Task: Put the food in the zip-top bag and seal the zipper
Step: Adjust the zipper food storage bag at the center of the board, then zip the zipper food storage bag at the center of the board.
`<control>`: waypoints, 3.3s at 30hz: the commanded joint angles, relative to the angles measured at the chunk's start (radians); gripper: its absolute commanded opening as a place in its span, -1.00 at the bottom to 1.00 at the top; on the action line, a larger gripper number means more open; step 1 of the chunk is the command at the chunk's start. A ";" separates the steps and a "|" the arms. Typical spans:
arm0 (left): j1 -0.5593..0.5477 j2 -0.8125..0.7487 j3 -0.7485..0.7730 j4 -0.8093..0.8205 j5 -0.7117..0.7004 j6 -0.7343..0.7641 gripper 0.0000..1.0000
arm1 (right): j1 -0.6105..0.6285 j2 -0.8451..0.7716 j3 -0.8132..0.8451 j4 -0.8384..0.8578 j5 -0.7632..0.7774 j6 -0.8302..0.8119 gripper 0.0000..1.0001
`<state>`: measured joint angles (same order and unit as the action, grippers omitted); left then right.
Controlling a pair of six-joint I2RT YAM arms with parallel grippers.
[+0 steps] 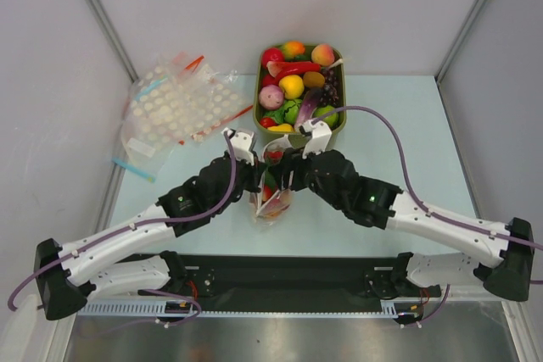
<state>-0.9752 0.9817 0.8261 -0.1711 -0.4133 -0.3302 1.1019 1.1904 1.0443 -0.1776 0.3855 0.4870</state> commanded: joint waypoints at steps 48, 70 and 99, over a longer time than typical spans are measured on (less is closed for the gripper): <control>0.110 -0.009 -0.117 0.260 0.175 0.082 -0.99 | -0.335 -0.005 -0.266 0.453 -0.510 -0.469 0.57; 0.109 -0.083 -0.136 0.263 0.214 0.080 -0.49 | -0.314 -0.020 -0.195 0.400 -0.509 -0.329 -1.00; -0.039 -0.202 -0.071 0.179 0.251 0.193 0.79 | -0.201 -0.140 0.080 -0.279 -0.450 -0.398 -1.00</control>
<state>-0.9939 0.7906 0.7059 0.0017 -0.1806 -0.2005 0.8948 1.0515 1.0573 -0.3988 0.0116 0.1196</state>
